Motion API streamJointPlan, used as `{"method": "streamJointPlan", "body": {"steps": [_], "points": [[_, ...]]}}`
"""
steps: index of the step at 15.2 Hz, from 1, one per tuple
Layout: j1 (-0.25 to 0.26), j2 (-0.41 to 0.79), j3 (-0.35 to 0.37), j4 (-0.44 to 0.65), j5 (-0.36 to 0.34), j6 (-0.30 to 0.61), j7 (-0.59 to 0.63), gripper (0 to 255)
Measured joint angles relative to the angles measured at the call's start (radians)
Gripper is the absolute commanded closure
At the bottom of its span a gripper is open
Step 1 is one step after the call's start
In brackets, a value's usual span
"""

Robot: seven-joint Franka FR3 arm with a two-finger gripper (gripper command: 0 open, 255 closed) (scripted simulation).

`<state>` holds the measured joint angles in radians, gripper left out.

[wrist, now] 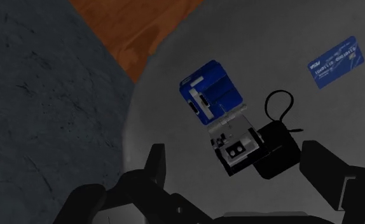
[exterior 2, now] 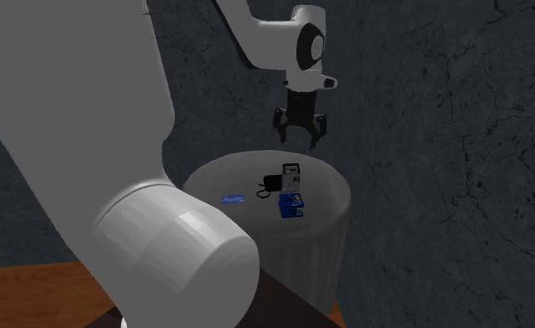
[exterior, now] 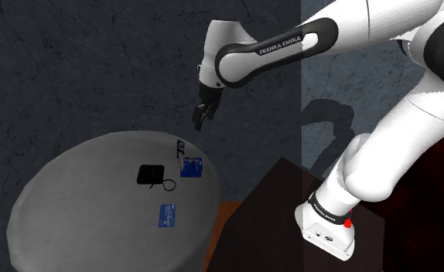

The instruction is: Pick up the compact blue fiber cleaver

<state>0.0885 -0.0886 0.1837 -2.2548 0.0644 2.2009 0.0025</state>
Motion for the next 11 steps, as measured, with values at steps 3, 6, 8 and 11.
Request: {"method": "streamJointPlan", "body": {"steps": [3, 6, 8, 11], "points": [[0.015, 0.112, 0.019, 0.047, -0.029, 0.065, 0.020, 0], [0.030, 0.229, 0.028, 0.118, -0.065, 0.111, 0.034, 0], [0.041, 0.287, 0.031, 0.153, -0.085, 0.133, 0.043, 0], [0.047, 0.328, 0.030, 0.156, -0.099, 0.169, 0.049, 0]]}}
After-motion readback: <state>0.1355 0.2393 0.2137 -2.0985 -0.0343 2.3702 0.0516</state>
